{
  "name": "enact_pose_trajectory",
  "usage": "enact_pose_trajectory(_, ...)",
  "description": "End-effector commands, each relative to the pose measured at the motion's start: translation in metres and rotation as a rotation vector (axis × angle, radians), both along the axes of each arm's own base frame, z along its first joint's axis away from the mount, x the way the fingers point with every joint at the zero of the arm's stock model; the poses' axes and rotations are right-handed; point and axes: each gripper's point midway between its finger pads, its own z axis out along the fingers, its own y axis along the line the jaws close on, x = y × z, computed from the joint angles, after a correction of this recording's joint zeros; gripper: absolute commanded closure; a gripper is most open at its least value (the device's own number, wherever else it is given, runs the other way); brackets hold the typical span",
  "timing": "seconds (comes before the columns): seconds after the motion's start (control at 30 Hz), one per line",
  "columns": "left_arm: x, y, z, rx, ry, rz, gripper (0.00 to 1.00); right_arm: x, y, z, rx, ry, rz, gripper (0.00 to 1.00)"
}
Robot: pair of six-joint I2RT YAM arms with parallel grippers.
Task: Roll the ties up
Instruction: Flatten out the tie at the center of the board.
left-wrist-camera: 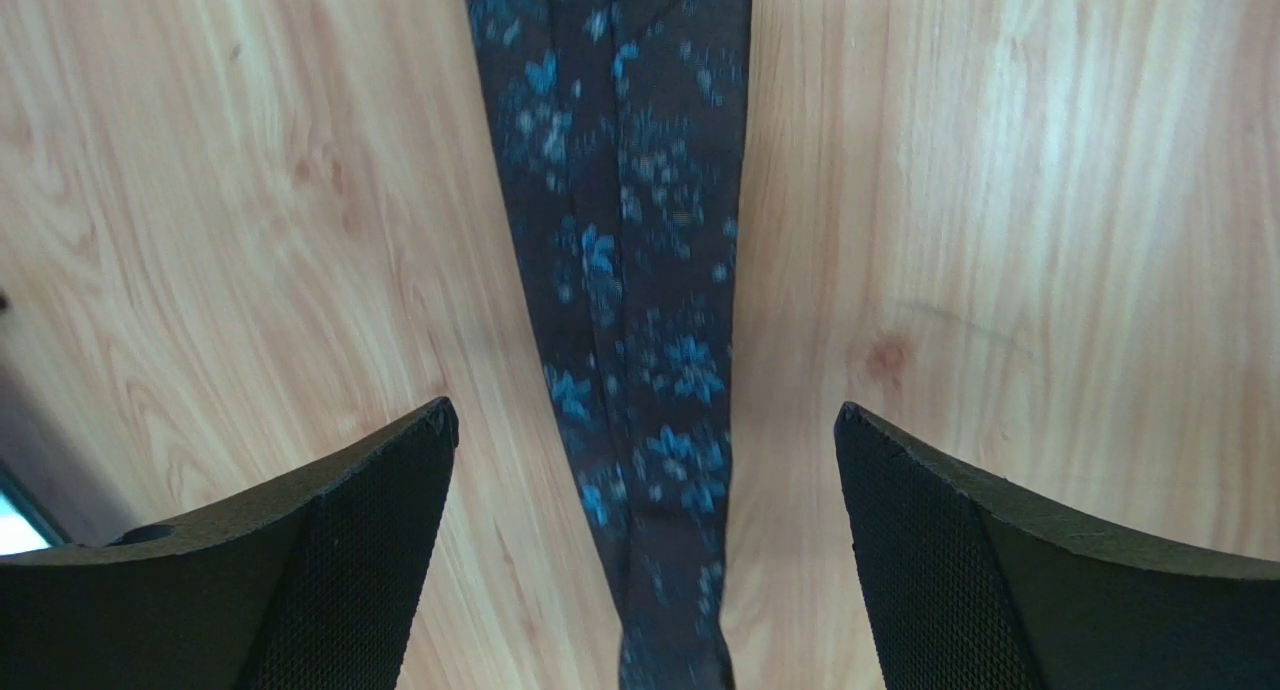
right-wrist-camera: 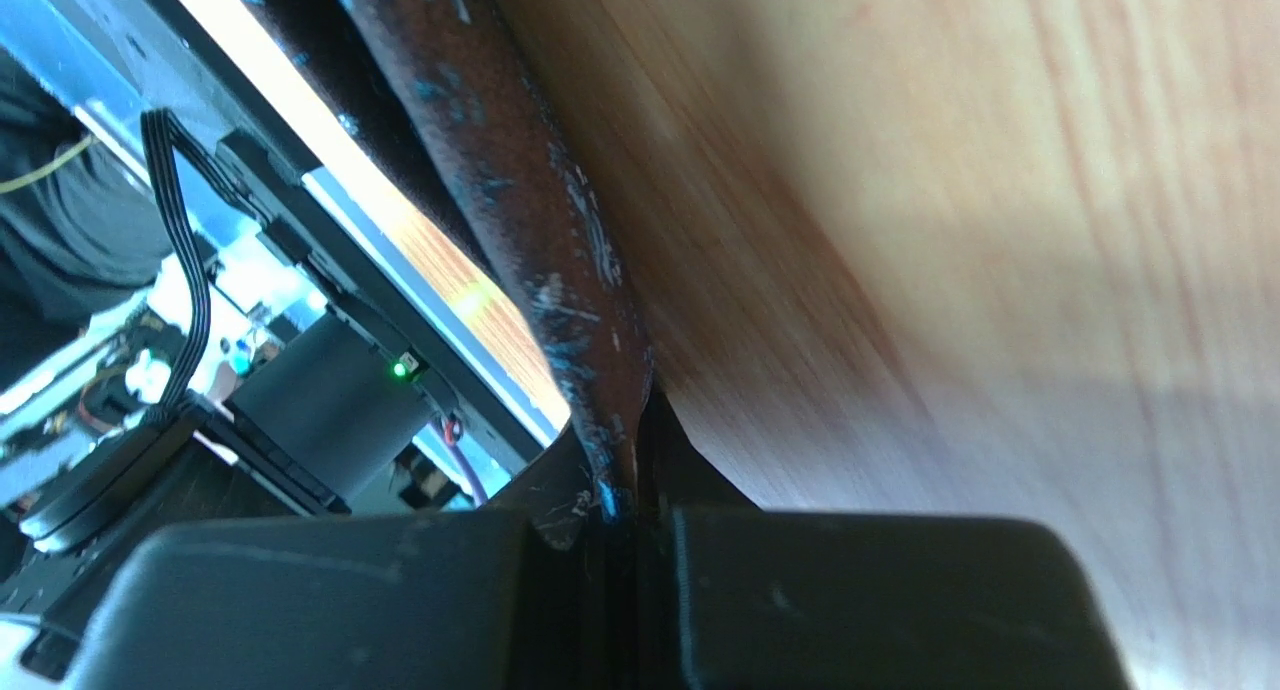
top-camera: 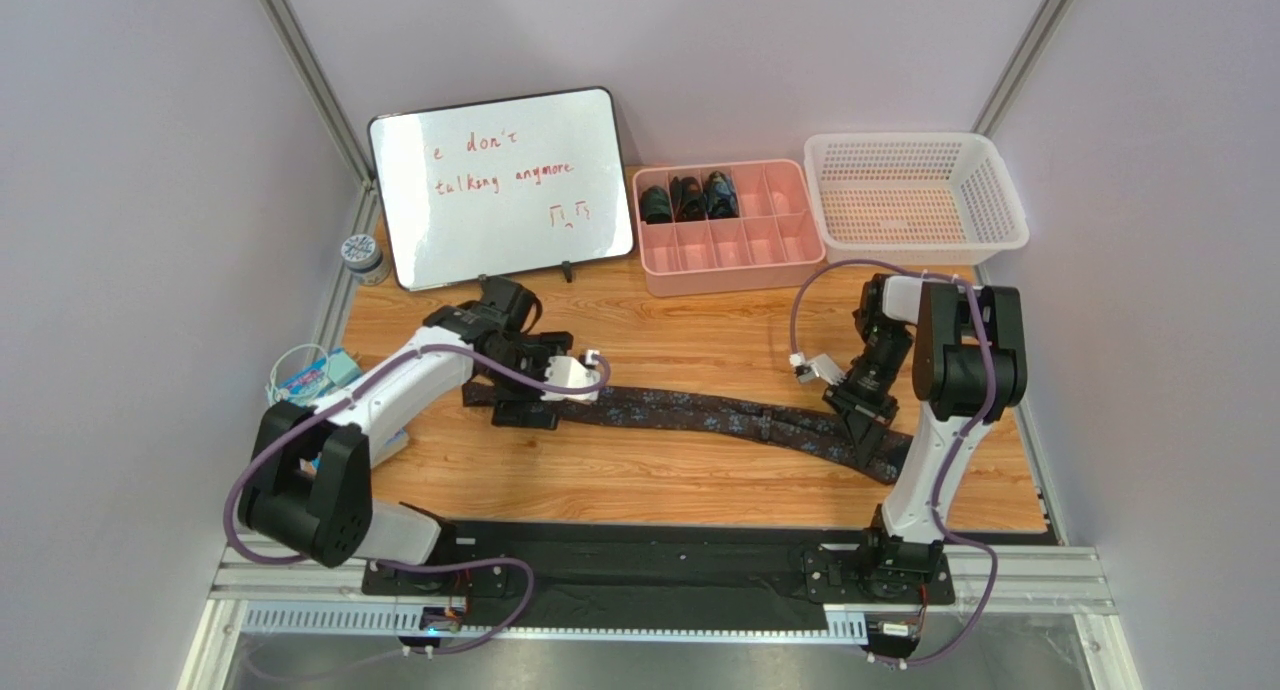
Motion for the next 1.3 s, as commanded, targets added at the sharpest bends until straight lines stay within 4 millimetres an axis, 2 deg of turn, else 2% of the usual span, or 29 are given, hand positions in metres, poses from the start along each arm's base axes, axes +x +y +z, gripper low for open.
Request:
enact_pose_trajectory(0.0,0.021,-0.025,-0.013,0.030,-0.065,-0.057,0.01,-0.025,-0.005,0.025,0.012,0.175,0.106,1.00)
enact_pose_trajectory(0.17,0.030,-0.049,-0.022,0.039,-0.080,-0.075,0.01,-0.020,-0.018,0.016,-0.035,0.159,0.188,1.00)
enact_pose_trajectory(0.33,0.030,-0.060,-0.030,0.066,-0.050,-0.105,0.01,-0.009,-0.027,0.010,-0.063,0.127,0.239,1.00)
enact_pose_trajectory(0.4,0.028,-0.061,-0.036,0.081,-0.018,-0.114,0.07,-0.002,-0.030,0.008,-0.075,0.105,0.255,1.00)
enact_pose_trajectory(0.43,0.024,-0.059,-0.039,0.090,0.012,-0.111,0.18,0.002,-0.033,0.008,-0.083,0.096,0.270,0.98)
enact_pose_trajectory(0.47,0.021,-0.058,-0.044,0.103,0.044,-0.107,0.24,0.004,-0.034,0.007,-0.088,0.089,0.274,0.97)
enact_pose_trajectory(0.5,0.022,-0.061,-0.042,0.096,0.054,-0.107,0.31,0.010,-0.036,0.007,-0.095,0.076,0.282,0.95)
enact_pose_trajectory(0.53,0.018,-0.060,-0.043,0.106,0.079,-0.105,0.41,0.013,-0.038,0.006,-0.096,0.064,0.289,0.91)
enact_pose_trajectory(0.57,0.017,-0.060,-0.042,0.105,0.083,-0.102,0.46,0.016,-0.038,0.006,-0.098,0.057,0.293,0.89)
enact_pose_trajectory(0.7,0.009,-0.062,-0.038,0.084,0.119,-0.103,0.53,0.038,-0.050,0.005,-0.145,-0.011,0.326,0.74)
enact_pose_trajectory(0.8,0.002,-0.066,-0.034,0.069,0.166,-0.085,0.58,0.062,-0.057,0.007,-0.181,-0.083,0.313,0.67)
enact_pose_trajectory(0.83,0.000,-0.066,-0.034,0.074,0.175,-0.079,0.61,0.076,-0.059,0.011,-0.194,-0.124,0.304,0.61)
enact_pose_trajectory(0.87,0.000,-0.065,-0.036,0.078,0.185,-0.072,0.62,0.079,-0.060,0.014,-0.197,-0.135,0.292,0.58)
enact_pose_trajectory(0.93,-0.002,-0.062,-0.034,0.090,0.203,-0.042,0.62,0.092,-0.060,0.028,-0.204,-0.209,0.266,0.39)
enact_pose_trajectory(0.97,-0.002,-0.061,-0.033,0.091,0.210,-0.029,0.62,0.099,-0.060,0.037,-0.203,-0.253,0.252,0.36)
enact_pose_trajectory(1.0,-0.003,-0.062,-0.031,0.076,0.222,-0.006,0.62,0.103,-0.057,0.042,-0.188,-0.285,0.243,0.27)
enact_pose_trajectory(1.07,0.000,-0.061,-0.019,0.025,0.224,0.039,0.55,0.110,-0.047,0.065,-0.154,-0.390,0.212,0.24)
enact_pose_trajectory(1.1,-0.001,-0.066,-0.012,-0.028,0.237,0.054,0.49,0.111,-0.035,0.072,-0.101,-0.435,0.184,0.13)
enact_pose_trajectory(1.13,0.002,-0.068,-0.004,-0.070,0.250,0.108,0.37,0.112,-0.029,0.079,-0.080,-0.469,0.164,0.11)
enact_pose_trajectory(1.17,0.006,-0.068,0.010,-0.120,0.238,0.145,0.31,0.117,-0.018,0.093,-0.066,-0.546,0.161,0.10)
enact_pose_trajectory(1.23,0.013,-0.065,0.030,-0.220,0.264,0.237,0.13,0.112,0.010,0.099,0.004,-0.586,0.114,0.06)
enact_pose_trajectory(1.27,0.016,-0.061,0.042,-0.254,0.242,0.258,0.09,0.118,0.034,0.103,0.035,-0.645,0.143,0.00)
